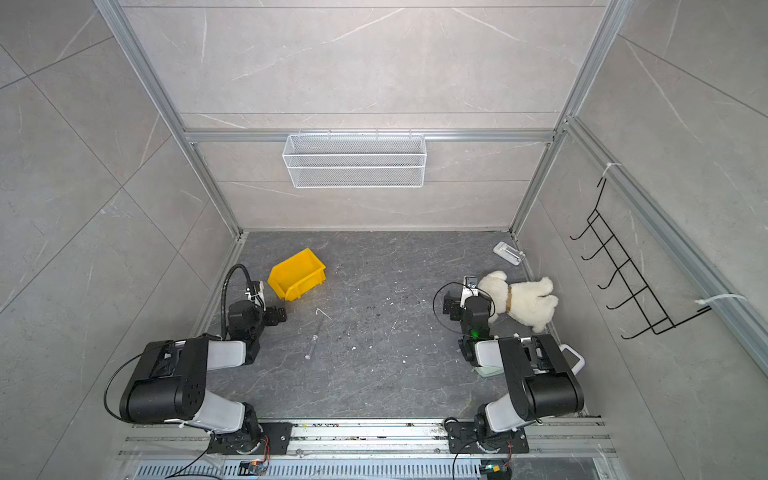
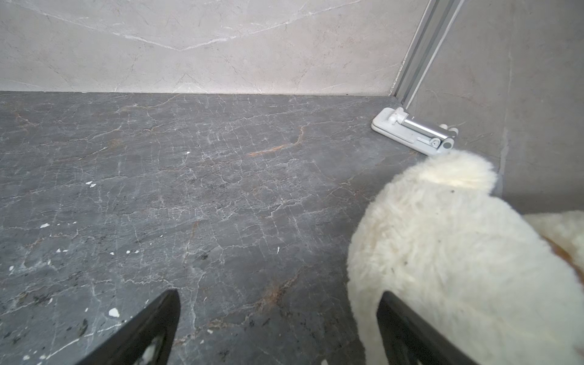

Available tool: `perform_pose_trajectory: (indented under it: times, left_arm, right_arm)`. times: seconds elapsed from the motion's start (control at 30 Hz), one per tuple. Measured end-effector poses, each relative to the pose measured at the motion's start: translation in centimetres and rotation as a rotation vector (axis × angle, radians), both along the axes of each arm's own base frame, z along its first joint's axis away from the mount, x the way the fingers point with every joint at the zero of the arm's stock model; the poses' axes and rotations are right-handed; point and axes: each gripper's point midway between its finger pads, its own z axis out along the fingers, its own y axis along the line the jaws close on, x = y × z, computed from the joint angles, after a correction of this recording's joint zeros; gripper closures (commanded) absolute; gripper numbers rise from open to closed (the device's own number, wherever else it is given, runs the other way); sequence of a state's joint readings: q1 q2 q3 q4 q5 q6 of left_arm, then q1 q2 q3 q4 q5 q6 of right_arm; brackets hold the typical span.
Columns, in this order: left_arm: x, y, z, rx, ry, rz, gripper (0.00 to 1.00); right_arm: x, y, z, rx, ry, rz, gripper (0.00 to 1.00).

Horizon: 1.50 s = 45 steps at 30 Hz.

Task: Put the screwdriver in the bin
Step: Pick up the screwdriver from the center of the table.

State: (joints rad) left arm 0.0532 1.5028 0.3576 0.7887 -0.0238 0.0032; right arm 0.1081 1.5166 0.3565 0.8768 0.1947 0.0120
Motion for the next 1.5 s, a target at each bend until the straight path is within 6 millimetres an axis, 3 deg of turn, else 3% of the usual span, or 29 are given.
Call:
perform_pose_trajectory:
  times: [0.97, 1.1, 1.23, 1.37, 1.5]
  left_arm:
    - [-0.3, 0.1, 0.7, 0.003, -0.015, 0.005, 0.0]
    - [-1.1, -0.2, 4.1, 0.022, -0.069, 0.013, 0.0]
    - [-1.2, -1.8, 10.3, 0.037, -0.17, -0.018, 0.0]
    - [-1.6, -4.1, 15.7, 0.03, -0.23, -0.077, 0.0]
    - [-3.1, -7.3, 18.2, 0.032, -0.199, -0.158, 0.0]
  right_arm:
    - [-0.2, 0.3, 0.3, 0.006, -0.007, 0.016, 0.01]
    - [-0.9, 0.6, 2.8, 0.012, -0.054, 0.038, 0.01]
    - [-1.7, 1.5, 7.3, 0.012, -0.153, 0.101, 0.01]
    - [-2.5, 3.2, 10.5, -0.005, -0.187, 0.187, 0.01]
    - [-3.5, 6.0, 13.8, -0.012, -0.216, 0.321, 0.01]
